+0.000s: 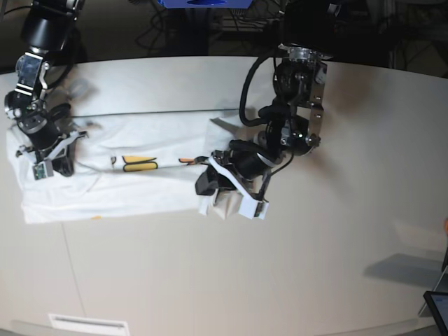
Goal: Fold the T-shirt properly
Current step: 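Lift the collar end with the left gripper and fold it toward the right gripper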
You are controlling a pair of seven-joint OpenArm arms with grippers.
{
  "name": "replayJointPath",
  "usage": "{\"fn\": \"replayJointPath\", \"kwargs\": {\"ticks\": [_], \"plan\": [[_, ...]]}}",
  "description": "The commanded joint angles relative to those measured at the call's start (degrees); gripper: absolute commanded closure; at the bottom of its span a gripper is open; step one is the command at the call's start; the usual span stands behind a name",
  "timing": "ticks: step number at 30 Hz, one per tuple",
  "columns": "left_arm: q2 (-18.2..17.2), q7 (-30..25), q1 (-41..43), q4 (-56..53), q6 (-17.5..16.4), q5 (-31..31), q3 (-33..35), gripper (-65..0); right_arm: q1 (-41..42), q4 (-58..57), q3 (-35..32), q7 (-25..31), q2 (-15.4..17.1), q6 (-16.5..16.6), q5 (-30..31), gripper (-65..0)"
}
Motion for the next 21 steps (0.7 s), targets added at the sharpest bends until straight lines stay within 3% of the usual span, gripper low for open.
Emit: {"fn": "replayJointPath", "kwargs": {"ticks": [1,17,21], "plan": [[0.69,-1.10,-1.39,-0.10,-0.12,-0.91,0.19,0.0,-0.22,-0.04,0.04,-3.49,0.36,0.37,-2.00,0.0],[8.17,-1.37,-8.78,-15.13,-0.12,-0.83,5.20,0.0,-0.22,-0.04,0.04,-3.49,0.36,0.37,-2.00,0.0],[8.25,-5.85,-9.04,-17.59,-0.12,-0.83,7.93,0.0,-0.13,-0.04,0.04,-3.49,0.36,0.37,-2.00,0.0]]}}
